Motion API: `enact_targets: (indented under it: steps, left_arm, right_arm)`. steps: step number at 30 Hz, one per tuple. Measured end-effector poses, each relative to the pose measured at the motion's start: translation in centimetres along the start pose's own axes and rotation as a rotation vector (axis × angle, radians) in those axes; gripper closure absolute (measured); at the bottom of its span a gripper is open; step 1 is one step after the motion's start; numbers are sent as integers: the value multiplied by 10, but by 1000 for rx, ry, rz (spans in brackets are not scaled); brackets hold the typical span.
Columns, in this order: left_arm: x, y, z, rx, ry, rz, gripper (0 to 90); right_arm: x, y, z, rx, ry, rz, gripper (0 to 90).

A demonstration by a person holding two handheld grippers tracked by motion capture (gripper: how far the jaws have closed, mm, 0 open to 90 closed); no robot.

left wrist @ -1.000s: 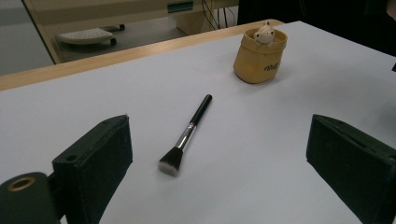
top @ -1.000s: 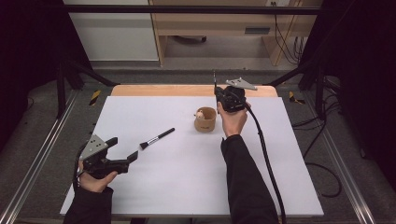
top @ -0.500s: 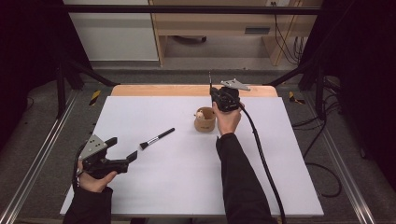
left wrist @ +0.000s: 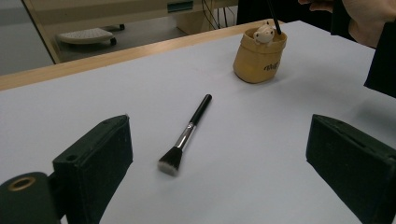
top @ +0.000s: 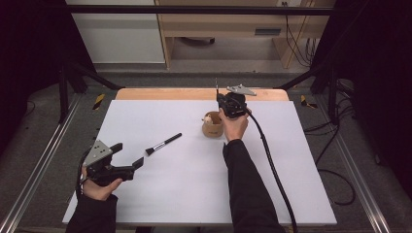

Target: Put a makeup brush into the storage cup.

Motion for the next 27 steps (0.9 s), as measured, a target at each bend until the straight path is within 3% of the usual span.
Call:
enact_targets:
  steps: [27]
  left_arm:
    - [1,0,-1,-2,1,-4,66]
  right_arm:
    - [-9,-28,-14,-98,-7,23,857]
Point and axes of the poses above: each handheld gripper's, and its own axes: z roughly backward along the jaws, y roughly out of its top, x roughly to its right, the point moved 9 cm from there along -z, roughly forward along the jaws, and after that the axes turned 6 degrees about -x, right-handed, at the moved point
